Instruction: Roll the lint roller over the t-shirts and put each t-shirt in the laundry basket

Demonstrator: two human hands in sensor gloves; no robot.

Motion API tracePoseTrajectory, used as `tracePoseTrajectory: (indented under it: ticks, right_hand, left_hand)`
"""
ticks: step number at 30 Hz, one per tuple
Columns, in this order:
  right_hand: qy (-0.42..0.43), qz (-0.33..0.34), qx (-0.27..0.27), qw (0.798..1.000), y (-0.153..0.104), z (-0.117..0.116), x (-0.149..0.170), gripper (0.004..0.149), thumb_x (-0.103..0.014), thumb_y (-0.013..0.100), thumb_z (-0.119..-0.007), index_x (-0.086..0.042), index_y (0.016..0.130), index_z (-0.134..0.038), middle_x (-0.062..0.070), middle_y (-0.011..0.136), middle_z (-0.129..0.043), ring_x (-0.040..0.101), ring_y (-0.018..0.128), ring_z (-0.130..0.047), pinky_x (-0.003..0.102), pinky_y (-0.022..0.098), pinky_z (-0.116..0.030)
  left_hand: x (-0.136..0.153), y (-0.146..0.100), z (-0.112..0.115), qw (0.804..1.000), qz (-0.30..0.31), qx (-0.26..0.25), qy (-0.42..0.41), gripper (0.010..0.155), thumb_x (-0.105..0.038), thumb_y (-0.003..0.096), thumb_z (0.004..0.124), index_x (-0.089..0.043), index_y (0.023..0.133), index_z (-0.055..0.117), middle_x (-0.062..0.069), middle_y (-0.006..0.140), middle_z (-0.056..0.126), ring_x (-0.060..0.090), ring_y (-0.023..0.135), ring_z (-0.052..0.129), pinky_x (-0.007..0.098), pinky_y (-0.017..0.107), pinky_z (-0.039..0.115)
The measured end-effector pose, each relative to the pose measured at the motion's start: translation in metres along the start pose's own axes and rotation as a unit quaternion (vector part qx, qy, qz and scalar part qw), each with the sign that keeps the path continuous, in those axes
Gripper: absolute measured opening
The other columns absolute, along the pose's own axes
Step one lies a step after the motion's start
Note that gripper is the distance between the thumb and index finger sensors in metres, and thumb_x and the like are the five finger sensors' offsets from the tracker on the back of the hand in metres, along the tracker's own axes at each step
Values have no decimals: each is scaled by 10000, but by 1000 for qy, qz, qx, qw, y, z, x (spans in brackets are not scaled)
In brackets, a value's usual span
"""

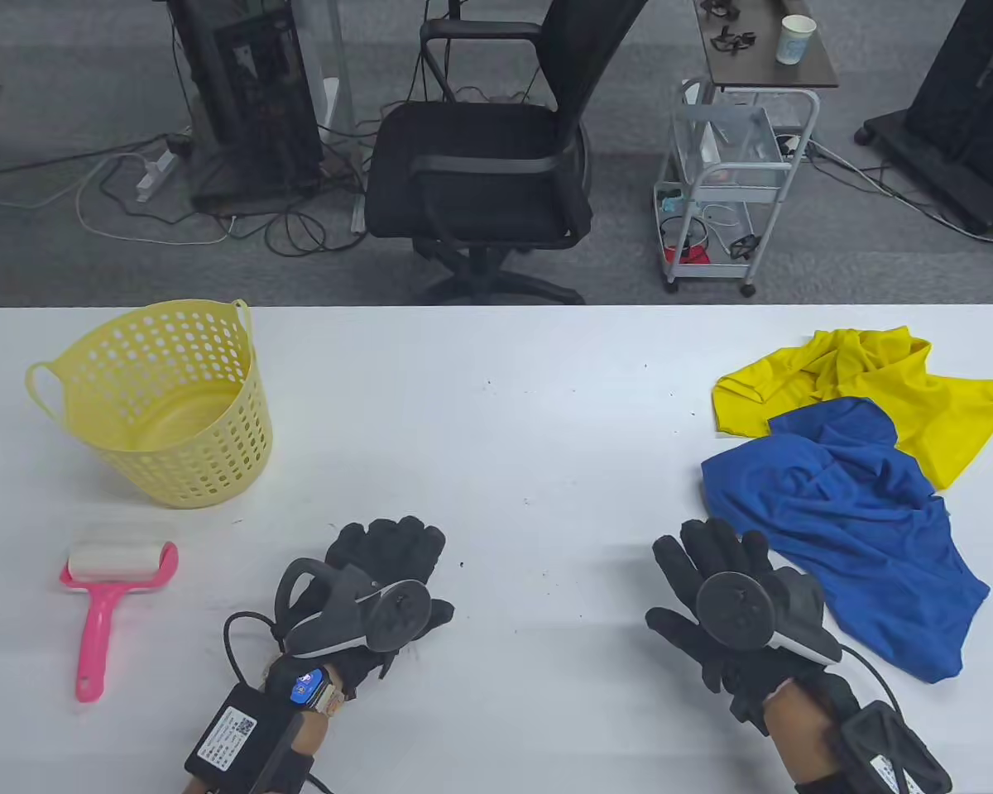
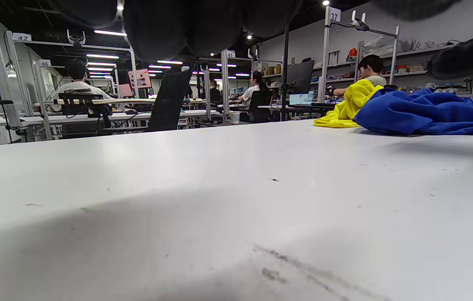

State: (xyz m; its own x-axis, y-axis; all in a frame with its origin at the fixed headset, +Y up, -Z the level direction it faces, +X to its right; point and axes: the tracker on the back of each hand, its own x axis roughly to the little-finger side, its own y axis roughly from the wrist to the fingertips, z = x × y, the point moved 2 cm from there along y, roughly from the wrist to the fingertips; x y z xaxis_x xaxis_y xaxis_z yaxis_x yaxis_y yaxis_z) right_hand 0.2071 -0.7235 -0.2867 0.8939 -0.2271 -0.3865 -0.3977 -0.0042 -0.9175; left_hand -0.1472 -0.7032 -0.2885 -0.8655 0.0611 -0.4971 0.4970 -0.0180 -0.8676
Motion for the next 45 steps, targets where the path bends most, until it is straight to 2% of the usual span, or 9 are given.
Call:
tracePoseTrajectory:
  ticks: [19,24,29,33,37,40,42,44,45]
  right_hand:
    - [-3,-15,-41,999,8,-20,2,796,-602,447,-612,-155,1056,-361,250,1060,-255,543,984,-280,726,652,-266]
    - [13,-116,-38,992,13,-13,27,892,-635,441,-609,-121,1050,-209,273,1054,-209,564,977,-263,739,651,-291]
    - [44,-293,19,955,21,26,95,975,-600,436,-692,-88,1022,-105,288,1017,-54,589,946,-118,752,639,-214]
    - [-32,-407,-79,910,21,35,143,1036,-671,436,-633,-94,998,19,285,988,72,587,932,-3,784,623,-175]
    - [23,-431,-148,890,22,8,168,980,-627,443,-686,-158,1032,-59,264,1038,-23,569,974,-80,797,627,-179]
    - [-56,-426,-62,901,24,11,170,722,-462,475,-747,-181,1026,-372,224,1046,-367,518,978,-396,754,667,-301]
    - [-146,-375,72,913,24,34,161,507,-402,434,-775,-173,885,-756,172,905,-768,463,842,-770,711,644,-523]
    - [-118,-375,91,915,19,51,153,482,-400,454,-747,-178,881,-752,147,901,-775,439,842,-783,697,654,-536]
    - [-69,-350,144,923,16,66,146,476,-391,458,-742,-165,877,-752,145,891,-785,435,833,-796,683,651,-562]
  left_hand:
    - [-2,1,3,1000,20,2,13,774,-627,416,590,-202,1045,436,157,1105,581,455,1003,652,703,683,523]
    - [-10,3,5,999,29,14,35,760,-619,421,596,-203,1042,457,152,1101,603,451,1000,669,706,683,525]
    - [-21,7,0,997,51,11,52,745,-611,426,601,-203,1038,478,148,1091,632,445,991,695,704,681,537]
    - [-27,7,1,995,61,12,72,729,-601,432,605,-204,1034,496,144,1083,653,440,982,715,701,678,548]
    - [-32,7,3,994,69,16,78,724,-600,433,604,-205,1032,502,142,1081,660,439,978,722,700,676,553]
    - [-33,8,5,994,70,20,82,718,-596,436,605,-202,1029,512,143,1076,670,438,973,730,698,675,555]
    - [-33,9,6,994,68,22,83,715,-596,434,605,-204,1026,519,139,1072,678,435,970,737,697,674,559]
    - [-32,10,5,994,63,21,83,712,-594,435,606,-203,1025,524,140,1070,683,434,968,740,697,674,559]
    - [-31,10,3,995,60,18,82,710,-594,435,606,-204,1024,528,139,1069,686,436,967,741,697,675,559]
